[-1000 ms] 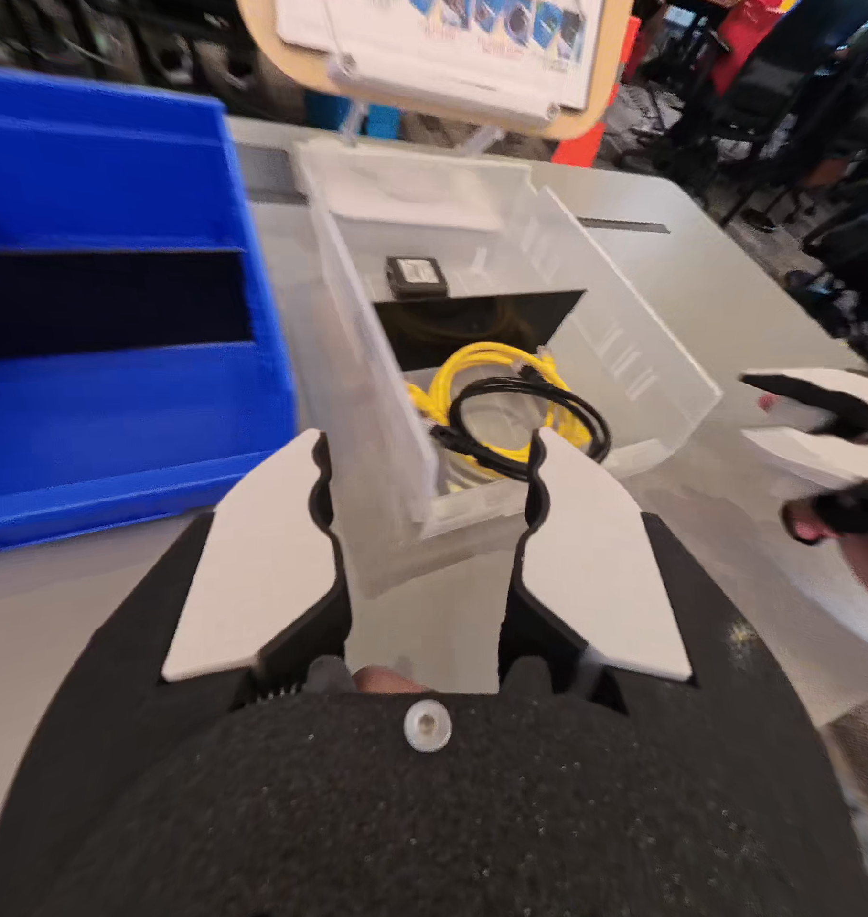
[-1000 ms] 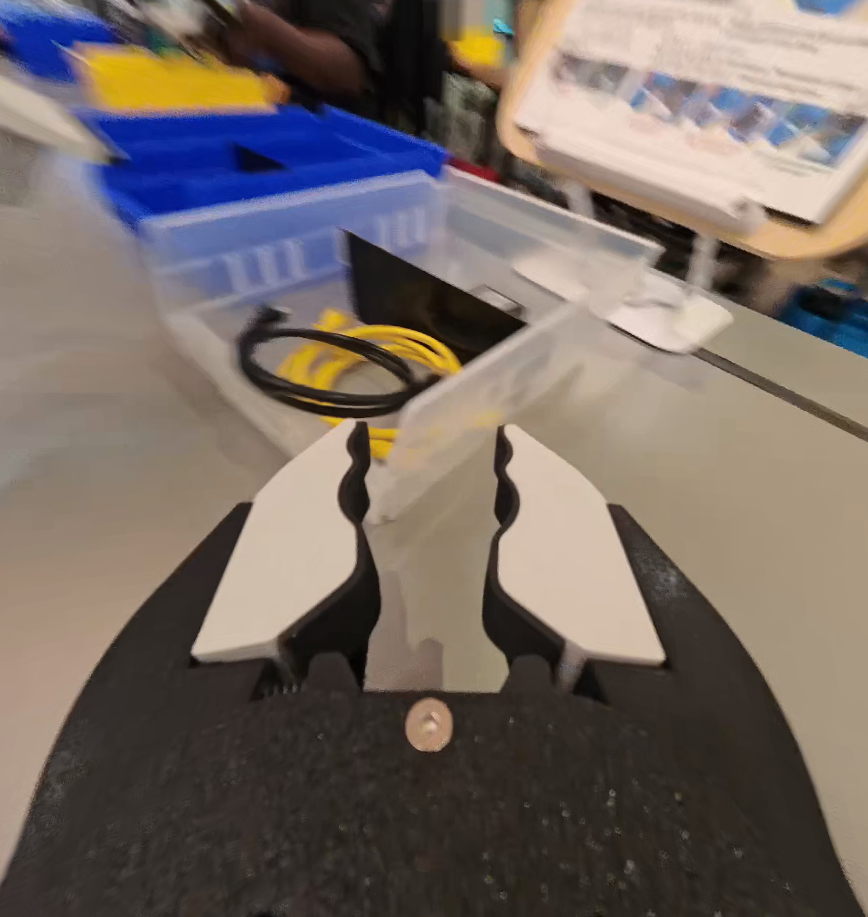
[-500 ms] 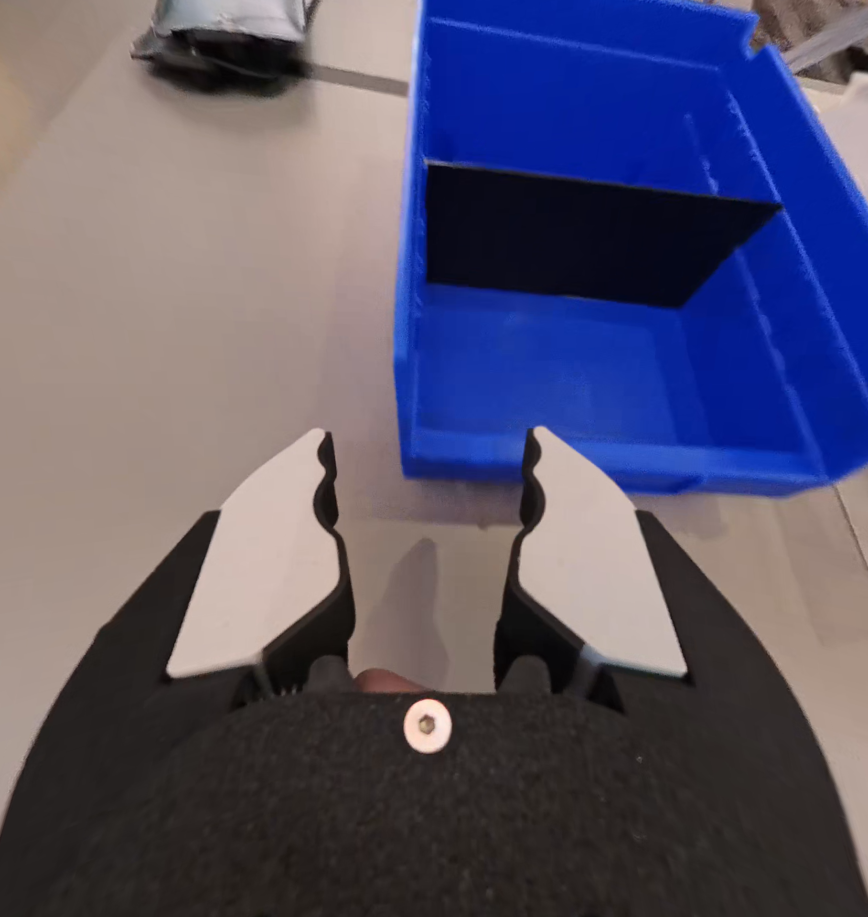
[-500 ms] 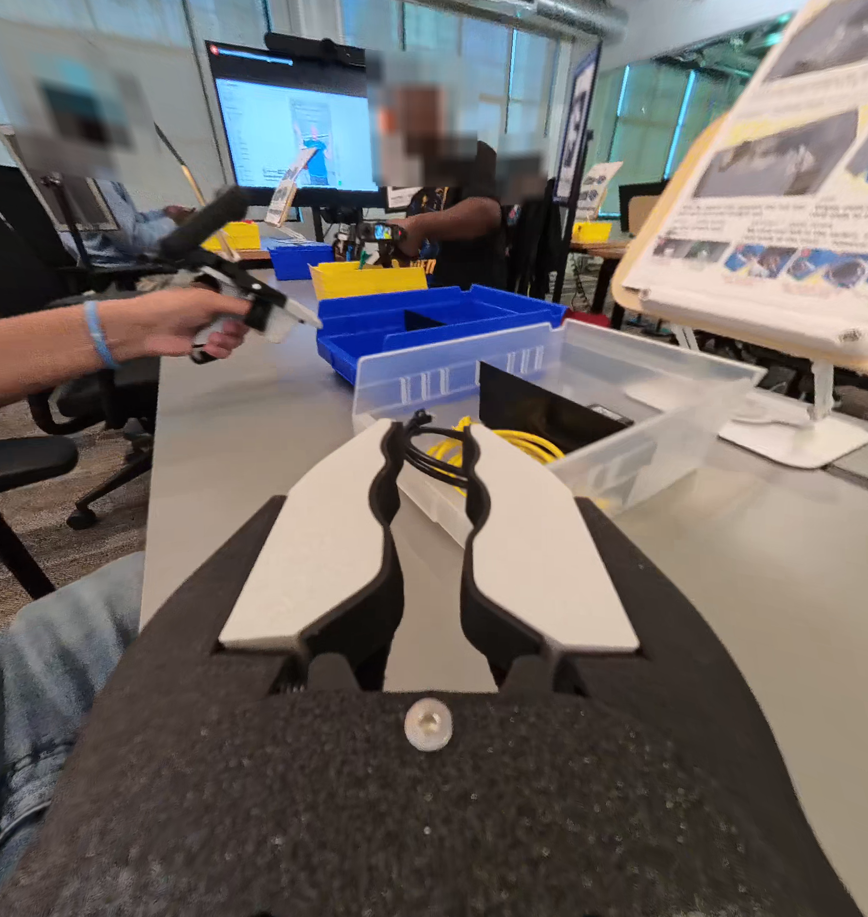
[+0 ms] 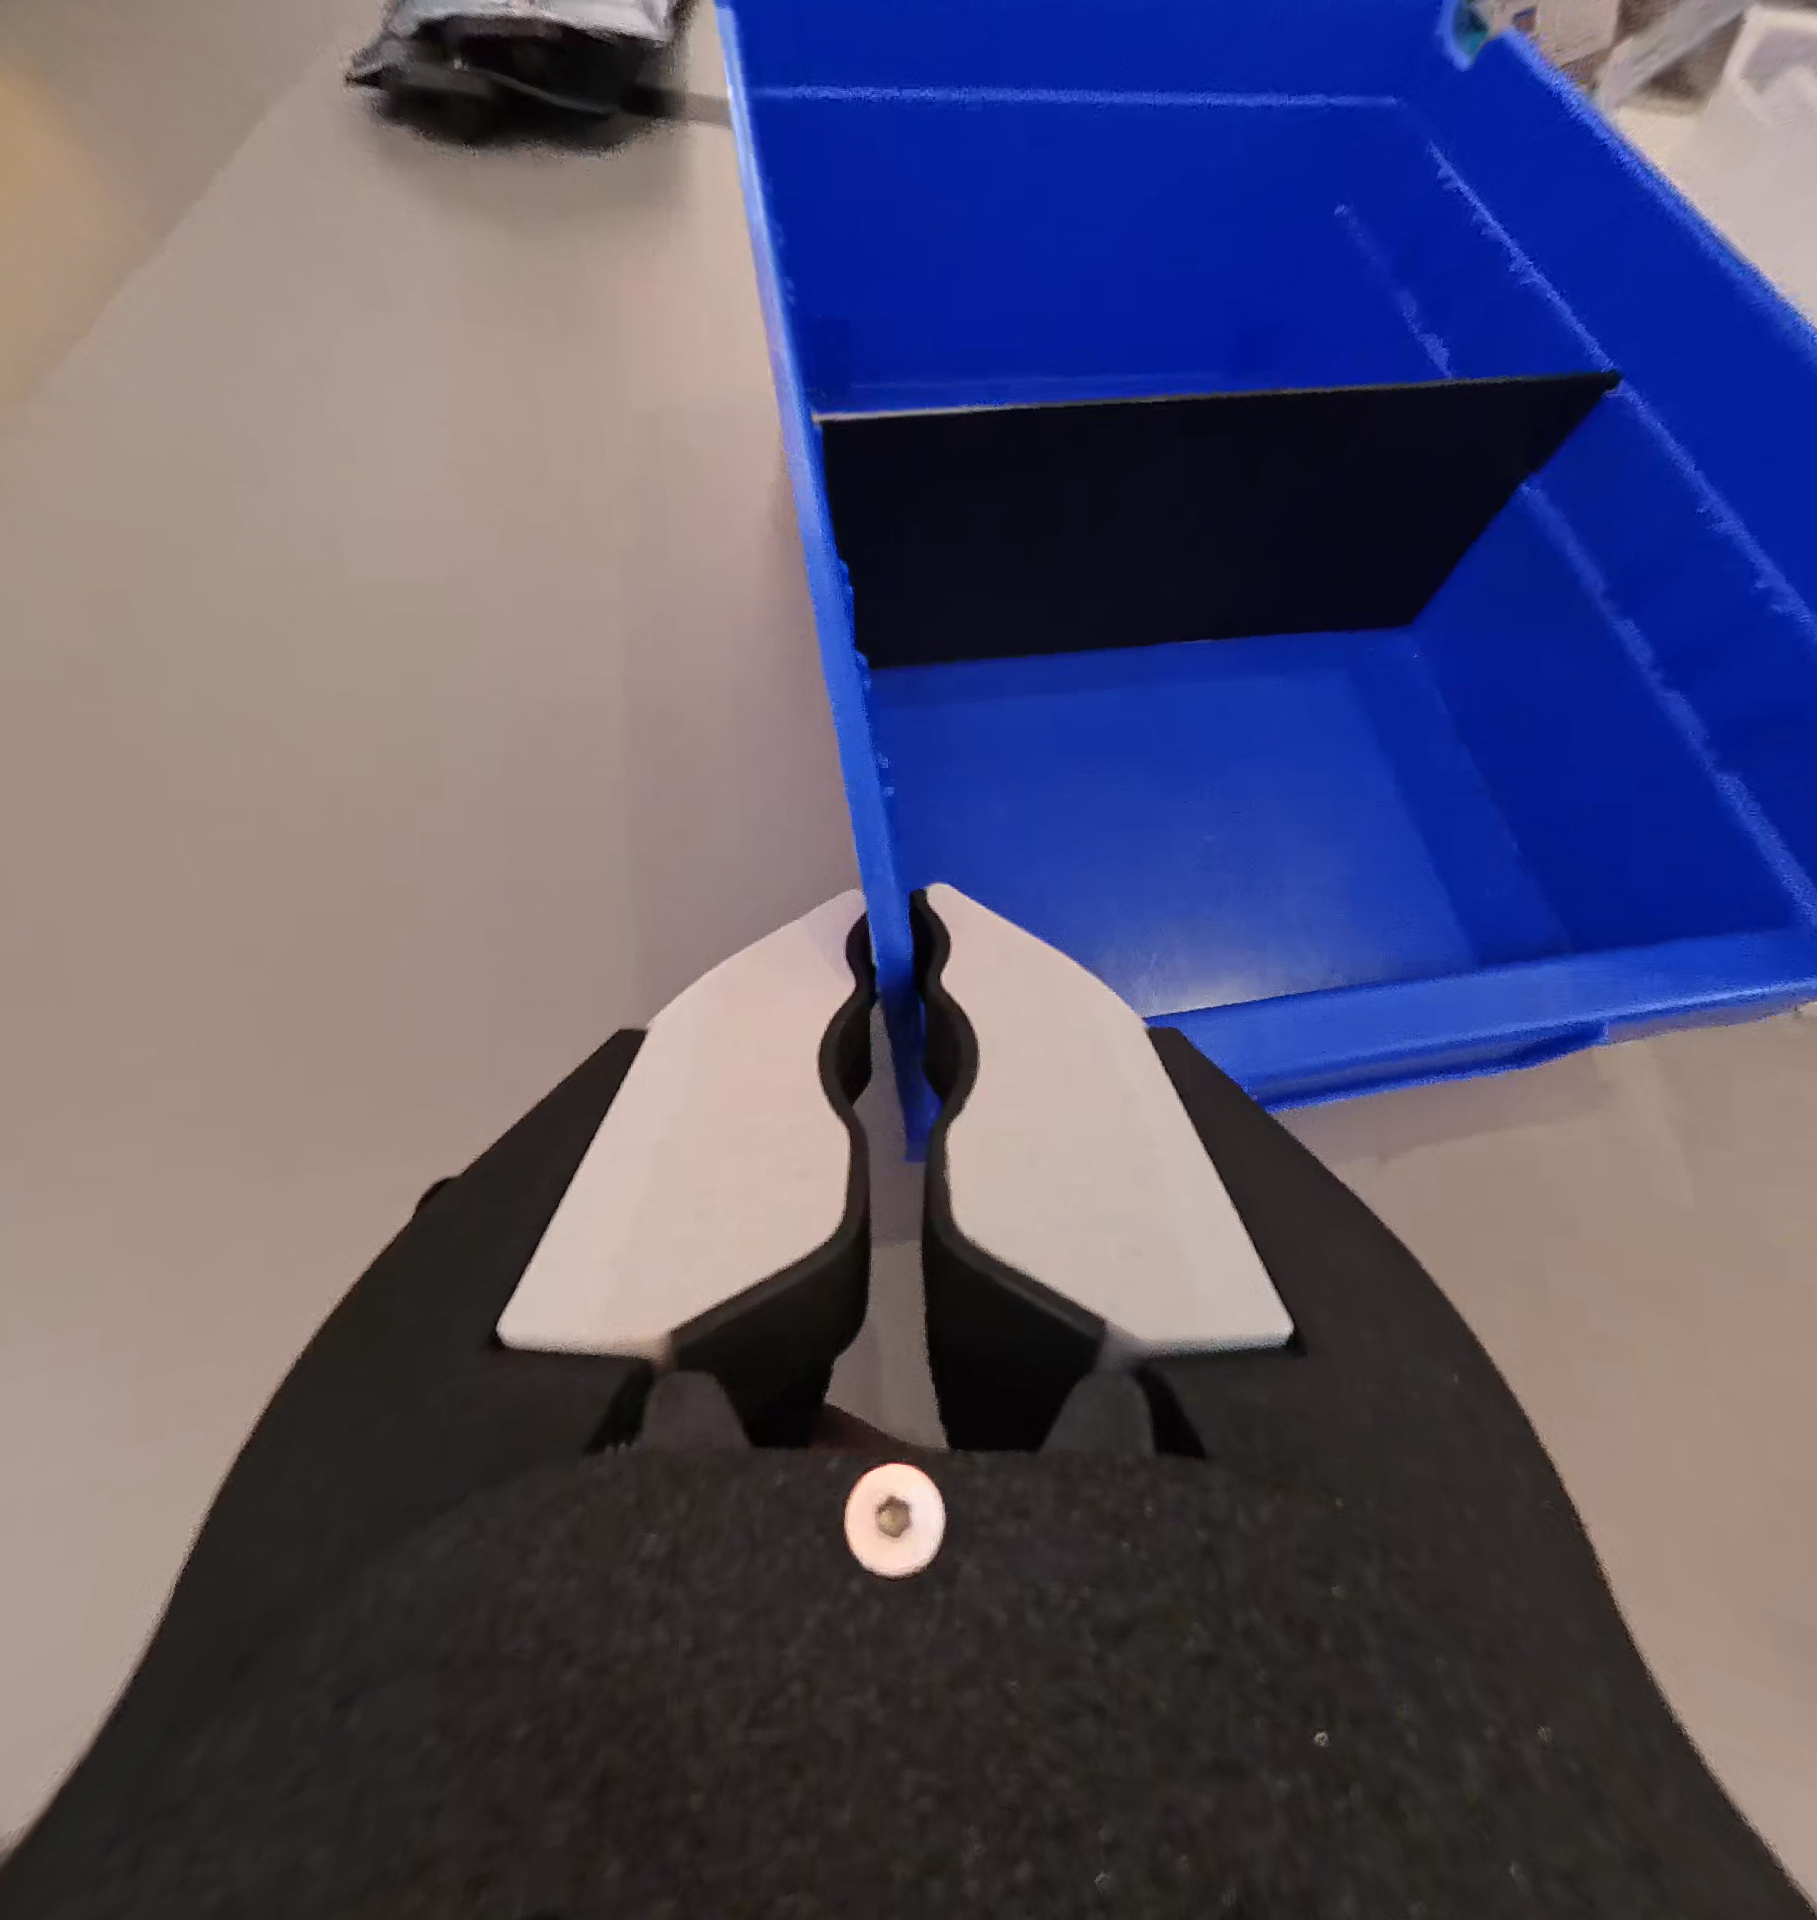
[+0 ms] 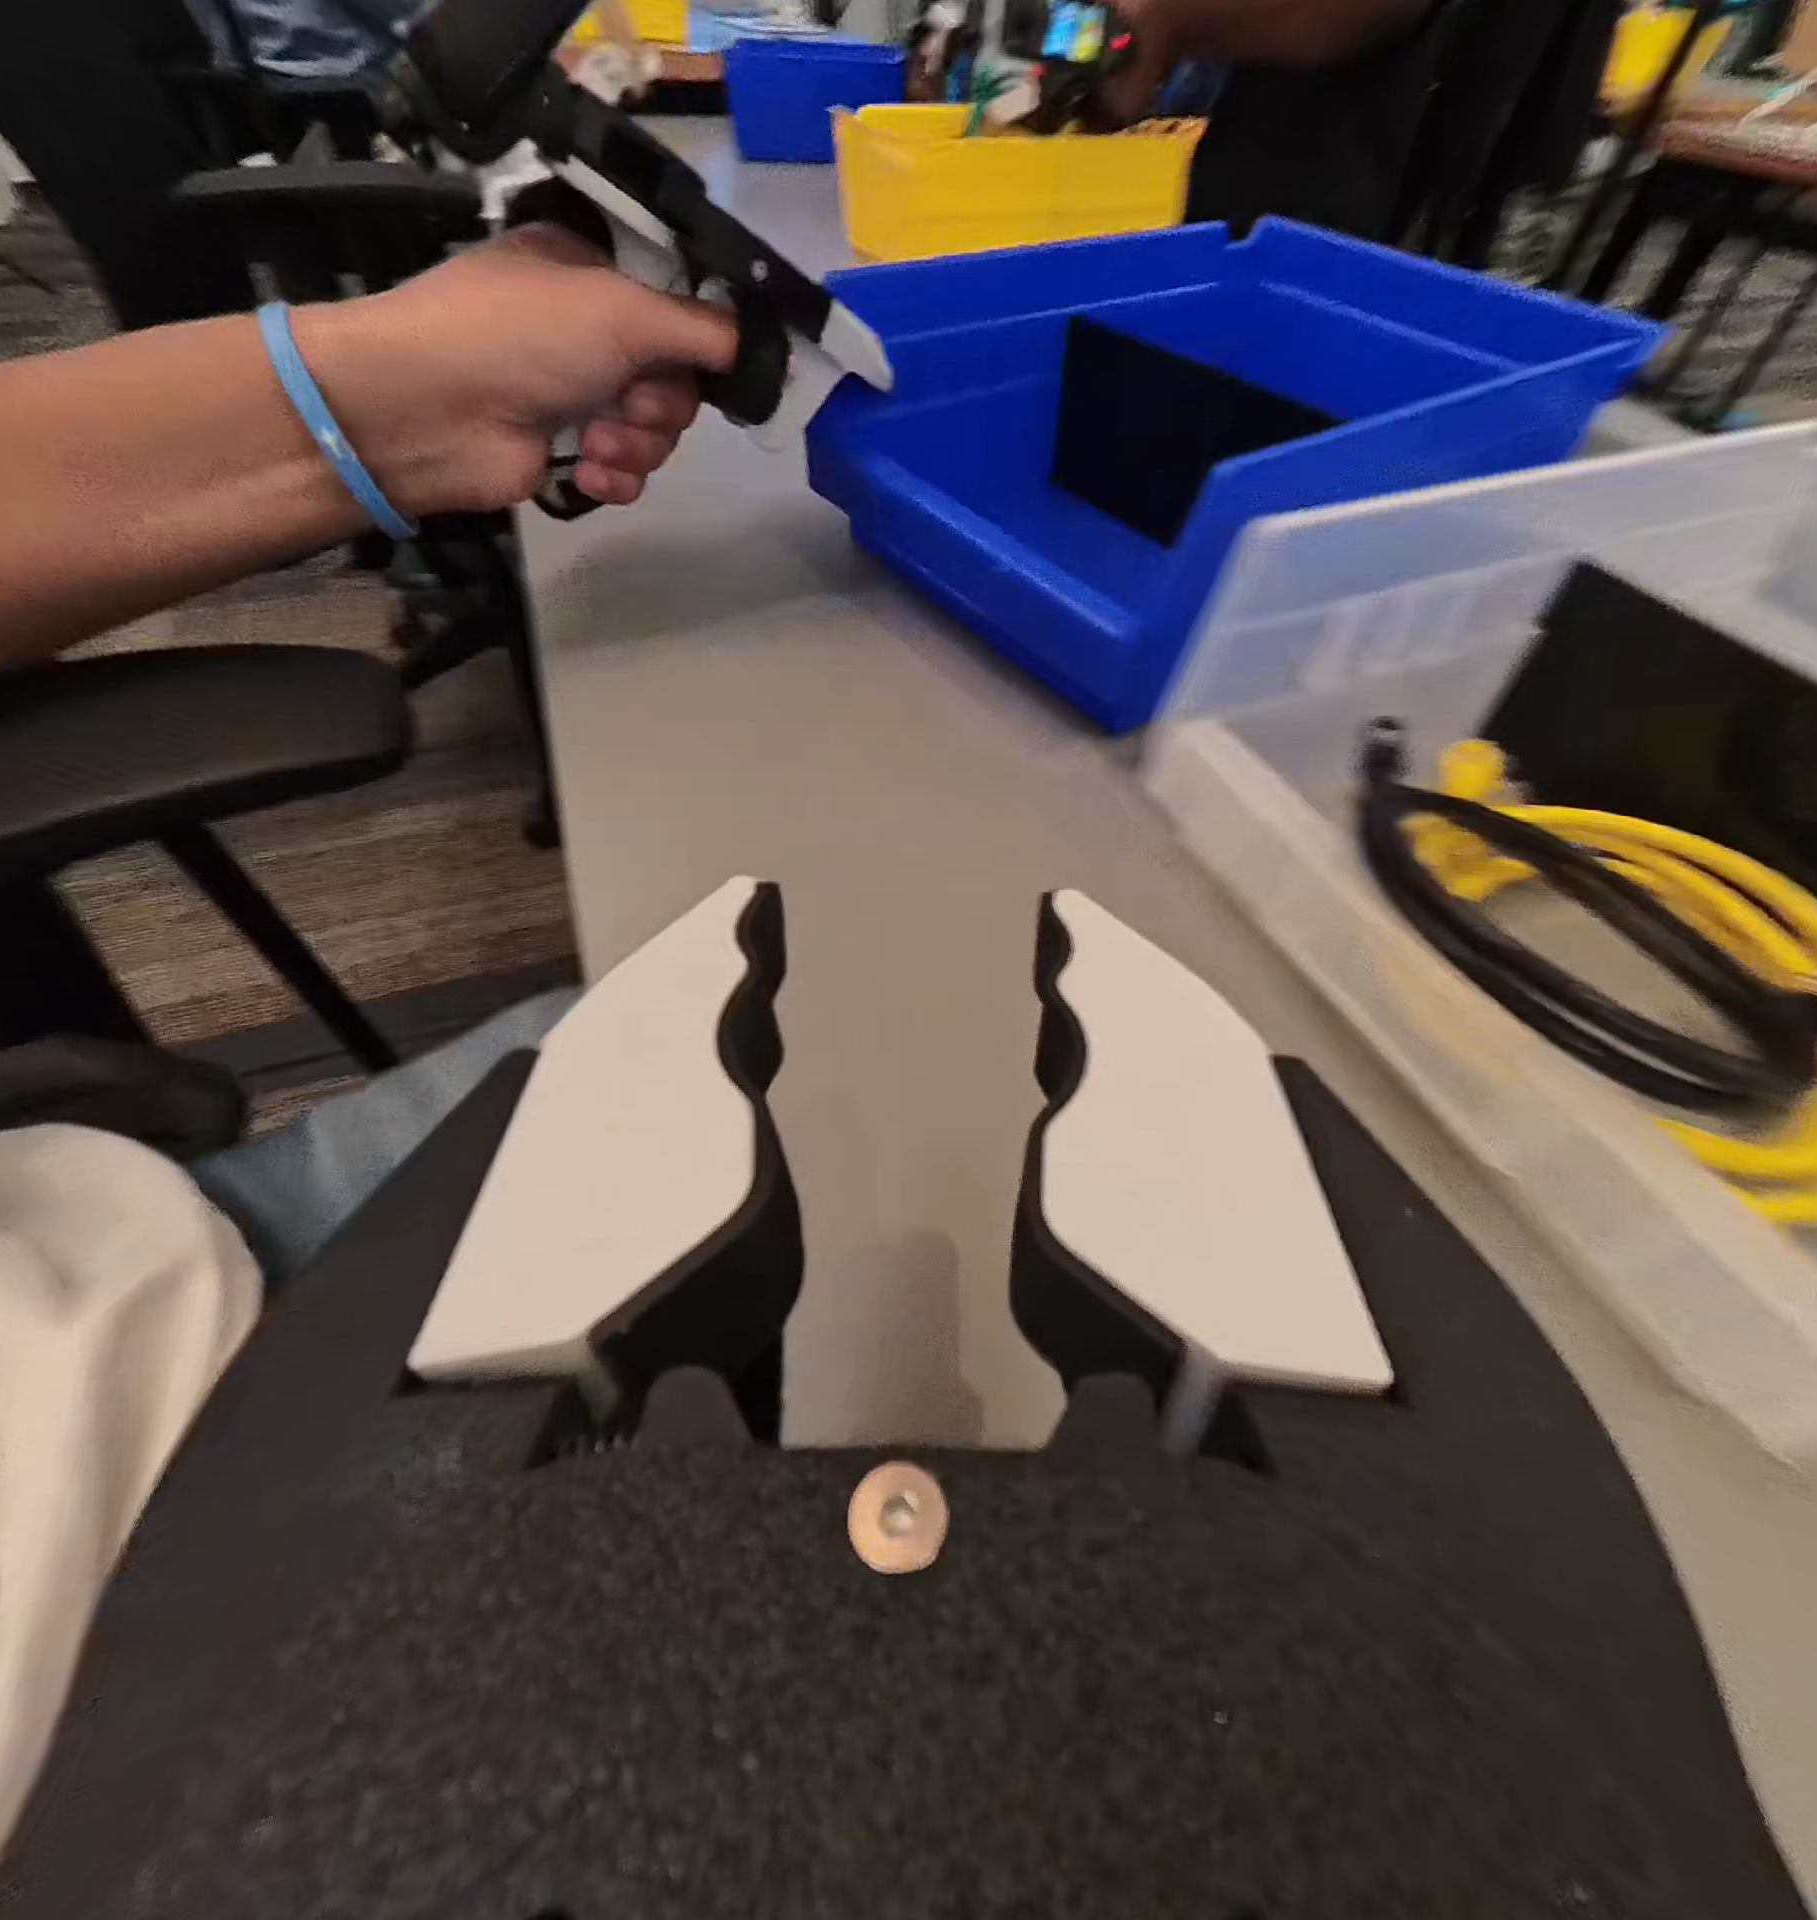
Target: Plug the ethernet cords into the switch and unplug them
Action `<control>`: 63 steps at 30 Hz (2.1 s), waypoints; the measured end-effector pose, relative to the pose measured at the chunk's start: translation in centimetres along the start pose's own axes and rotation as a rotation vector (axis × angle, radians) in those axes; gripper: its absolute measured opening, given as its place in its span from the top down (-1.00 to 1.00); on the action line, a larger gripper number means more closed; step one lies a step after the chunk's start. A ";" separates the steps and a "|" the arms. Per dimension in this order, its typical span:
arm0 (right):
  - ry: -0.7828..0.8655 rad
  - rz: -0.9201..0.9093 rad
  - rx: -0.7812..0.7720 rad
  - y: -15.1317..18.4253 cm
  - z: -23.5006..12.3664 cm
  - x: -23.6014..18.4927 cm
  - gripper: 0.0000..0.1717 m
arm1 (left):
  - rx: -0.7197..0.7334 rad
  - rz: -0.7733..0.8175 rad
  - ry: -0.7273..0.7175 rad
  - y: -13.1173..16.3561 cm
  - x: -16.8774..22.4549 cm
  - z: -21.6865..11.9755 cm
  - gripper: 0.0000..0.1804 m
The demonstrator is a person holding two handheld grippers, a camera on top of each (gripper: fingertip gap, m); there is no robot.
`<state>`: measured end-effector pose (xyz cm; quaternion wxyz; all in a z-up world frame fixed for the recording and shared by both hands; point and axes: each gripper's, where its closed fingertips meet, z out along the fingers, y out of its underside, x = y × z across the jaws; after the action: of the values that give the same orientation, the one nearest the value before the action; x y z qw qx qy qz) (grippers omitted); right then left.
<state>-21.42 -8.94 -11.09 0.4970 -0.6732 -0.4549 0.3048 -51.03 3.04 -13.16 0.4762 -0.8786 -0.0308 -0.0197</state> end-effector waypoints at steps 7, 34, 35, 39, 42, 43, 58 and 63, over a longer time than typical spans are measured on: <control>0.202 0.210 -0.048 -1.8 8.0 -1.3 0.21 | 0.012 -0.038 -0.018 5.1 0.3 -7.8 0.97; 0.936 0.306 0.190 -11.6 -19.9 18.7 0.95 | 0.565 0.467 0.184 -13.7 34.3 -13.7 0.93; 0.963 0.346 0.150 -9.9 -22.2 20.4 0.95 | 0.544 0.462 0.230 -13.4 37.4 -12.1 0.93; 1.054 0.456 -0.074 -1.6 -29.9 26.4 0.94 | 0.390 0.430 0.367 -9.5 48.4 -5.6 0.93; 1.077 0.521 -0.165 4.9 -33.1 28.9 0.94 | 0.296 0.407 0.384 -5.5 53.5 -2.3 0.94; 1.070 0.550 -0.164 6.8 -33.6 29.6 0.94 | 0.282 0.407 0.379 -4.3 54.6 -1.6 0.93; 1.081 0.722 0.023 14.8 -34.6 33.1 0.91 | 0.072 0.448 0.524 3.2 58.0 0.1 0.64; 1.178 0.524 0.019 10.4 -38.1 31.3 0.59 | 0.032 0.349 0.757 1.1 52.8 -6.4 0.43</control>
<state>27.20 3.82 -7.46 0.5785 -0.8121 0.0766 -0.0005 1.63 -1.07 -7.21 0.4637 -0.7939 0.2956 -0.2596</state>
